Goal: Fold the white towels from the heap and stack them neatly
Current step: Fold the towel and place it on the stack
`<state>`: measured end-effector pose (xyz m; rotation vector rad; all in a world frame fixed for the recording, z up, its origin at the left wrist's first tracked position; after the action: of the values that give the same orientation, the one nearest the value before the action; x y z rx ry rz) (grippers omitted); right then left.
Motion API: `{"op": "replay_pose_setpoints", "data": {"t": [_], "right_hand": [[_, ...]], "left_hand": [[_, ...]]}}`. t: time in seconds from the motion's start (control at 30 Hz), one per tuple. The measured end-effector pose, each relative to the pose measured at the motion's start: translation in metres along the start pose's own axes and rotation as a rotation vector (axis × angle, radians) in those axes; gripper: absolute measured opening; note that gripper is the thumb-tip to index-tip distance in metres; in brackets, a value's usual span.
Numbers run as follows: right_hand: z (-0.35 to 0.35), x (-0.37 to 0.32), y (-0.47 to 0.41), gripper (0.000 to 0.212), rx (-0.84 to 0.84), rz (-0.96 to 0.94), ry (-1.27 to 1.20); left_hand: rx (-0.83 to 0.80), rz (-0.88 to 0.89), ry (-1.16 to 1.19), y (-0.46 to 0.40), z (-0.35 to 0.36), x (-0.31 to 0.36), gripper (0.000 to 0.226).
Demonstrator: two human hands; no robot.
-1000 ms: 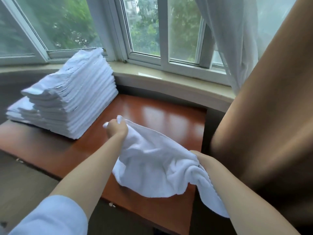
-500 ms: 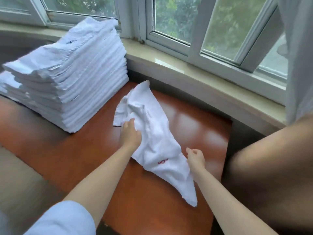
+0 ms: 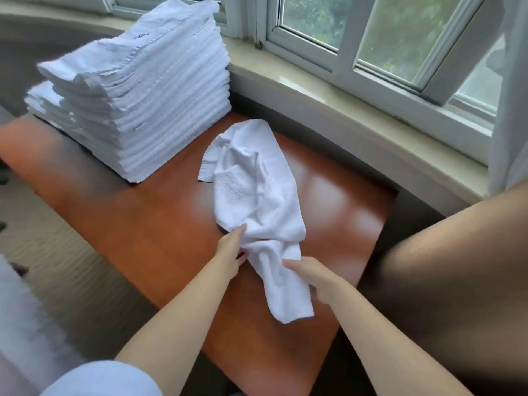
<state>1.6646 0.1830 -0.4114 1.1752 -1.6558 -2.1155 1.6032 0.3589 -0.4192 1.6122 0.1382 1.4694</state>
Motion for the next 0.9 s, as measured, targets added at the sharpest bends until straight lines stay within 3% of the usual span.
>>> {"op": "replay_pose_setpoints", "data": {"t": [0.1,0.17,0.23,0.3,0.37,0.43,0.5,0.6,0.67,0.77,0.83,0.9], "right_hand": [[-0.004,0.003,0.024,0.039,-0.511,-0.116,-0.534],[-0.012,0.012,0.040,0.053,-0.724,-0.211,-0.618],[-0.015,0.025,0.052,0.060,-0.788,-0.283,-0.538],[-0.016,0.044,0.058,0.061,-0.776,-0.265,-0.416],[-0.021,0.064,0.063,0.059,-0.654,-0.219,-0.231],[-0.028,0.081,0.071,0.049,-0.447,-0.201,-0.023],[-0.035,0.093,0.077,0.025,-0.251,-0.270,0.087],[-0.034,0.105,0.085,0.013,-0.152,-0.347,0.140],[-0.030,0.115,0.081,0.028,-0.223,-0.270,0.031],[-0.030,0.127,0.065,0.045,-0.316,-0.140,-0.554],[-0.029,0.127,0.055,0.041,-0.276,-0.092,-0.849],[-0.023,0.120,0.050,0.031,-0.176,-0.061,-0.832]], "left_hand": [[0.156,0.061,0.114,0.025,-0.009,-0.005,0.013],[0.271,-0.013,0.048,0.052,-0.012,-0.027,0.014],[0.167,-0.176,0.060,0.083,-0.007,-0.055,0.017],[-0.027,-0.308,0.178,0.111,0.004,-0.083,0.023],[-0.048,-0.362,0.312,0.129,0.009,-0.106,0.027],[-0.009,-0.223,0.331,0.132,0.004,-0.113,0.028],[-0.131,-0.066,0.457,0.138,-0.001,-0.111,0.028],[-0.275,0.104,0.490,0.152,-0.015,-0.106,0.049],[-0.211,0.183,0.414,0.156,-0.029,-0.113,0.048],[0.118,0.059,0.343,0.160,-0.054,-0.132,0.033],[0.302,-0.013,0.198,0.164,-0.072,-0.146,0.024],[0.355,0.001,0.057,0.165,-0.085,-0.155,0.017]]}}
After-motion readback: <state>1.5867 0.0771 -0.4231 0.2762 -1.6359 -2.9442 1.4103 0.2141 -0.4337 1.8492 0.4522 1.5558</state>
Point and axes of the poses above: each hand's wrist, its own y-axis away from the middle knuckle, its own z-axis out of the palm, x = y × z, the point moved 2 cm from there along -y, towards the middle knuckle, and after that the axes turned 9 degrees about z, right-handed, at the moved point
